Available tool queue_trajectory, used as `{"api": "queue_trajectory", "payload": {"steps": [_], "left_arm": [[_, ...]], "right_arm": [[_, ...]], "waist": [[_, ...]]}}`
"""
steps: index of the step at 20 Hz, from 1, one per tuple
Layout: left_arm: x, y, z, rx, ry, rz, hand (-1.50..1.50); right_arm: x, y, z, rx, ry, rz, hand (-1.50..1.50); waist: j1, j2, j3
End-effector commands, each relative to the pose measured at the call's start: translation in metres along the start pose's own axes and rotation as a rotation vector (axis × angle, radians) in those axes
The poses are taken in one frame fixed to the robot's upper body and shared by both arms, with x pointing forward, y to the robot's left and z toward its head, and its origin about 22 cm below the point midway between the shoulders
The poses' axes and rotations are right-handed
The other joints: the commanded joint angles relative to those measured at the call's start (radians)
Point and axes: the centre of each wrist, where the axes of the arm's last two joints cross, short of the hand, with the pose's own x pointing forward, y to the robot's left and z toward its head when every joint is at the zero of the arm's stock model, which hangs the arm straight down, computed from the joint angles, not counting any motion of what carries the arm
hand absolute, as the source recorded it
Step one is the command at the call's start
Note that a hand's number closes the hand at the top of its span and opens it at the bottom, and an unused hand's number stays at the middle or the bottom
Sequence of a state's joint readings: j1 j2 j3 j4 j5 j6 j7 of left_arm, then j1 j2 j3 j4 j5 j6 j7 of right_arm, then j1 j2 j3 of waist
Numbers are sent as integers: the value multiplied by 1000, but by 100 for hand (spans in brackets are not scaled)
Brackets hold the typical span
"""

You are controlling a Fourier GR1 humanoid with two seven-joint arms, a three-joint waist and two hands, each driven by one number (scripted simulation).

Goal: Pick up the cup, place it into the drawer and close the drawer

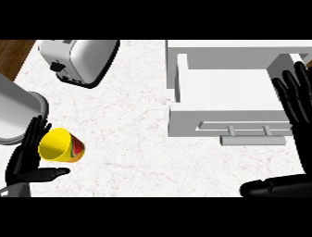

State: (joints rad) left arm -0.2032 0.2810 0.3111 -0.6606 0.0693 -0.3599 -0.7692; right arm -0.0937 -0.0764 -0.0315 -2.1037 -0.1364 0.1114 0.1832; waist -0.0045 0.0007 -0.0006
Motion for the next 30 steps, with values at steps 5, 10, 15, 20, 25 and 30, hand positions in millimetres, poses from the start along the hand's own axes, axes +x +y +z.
{"api": "queue_trajectory", "payload": {"steps": [5,10,15,20,25,30], "left_arm": [[-15,11,14,-49,-36,51,-150],[-29,-13,8,-19,-35,91,-150],[-11,-4,-24,-29,-5,132,-150],[-22,-13,-5,-84,-2,227,-150],[-19,-38,-34,-117,-37,287,-150],[-25,-21,-8,-152,-75,344,150]], "right_arm": [[-8,-9,0,-1,-12,-17,-150],[-2,-4,-3,14,-11,-2,-150],[-4,-7,-9,0,1,-11,-150],[-11,-13,-8,2,6,1,-150],[-1,-18,-8,-1,2,-10,-150],[1,-10,2,1,6,2,-150]], "waist": [[-1,1,0],[-5,2,-1],[-4,2,-1],[4,0,0],[-2,1,0],[-4,1,-1]]}}
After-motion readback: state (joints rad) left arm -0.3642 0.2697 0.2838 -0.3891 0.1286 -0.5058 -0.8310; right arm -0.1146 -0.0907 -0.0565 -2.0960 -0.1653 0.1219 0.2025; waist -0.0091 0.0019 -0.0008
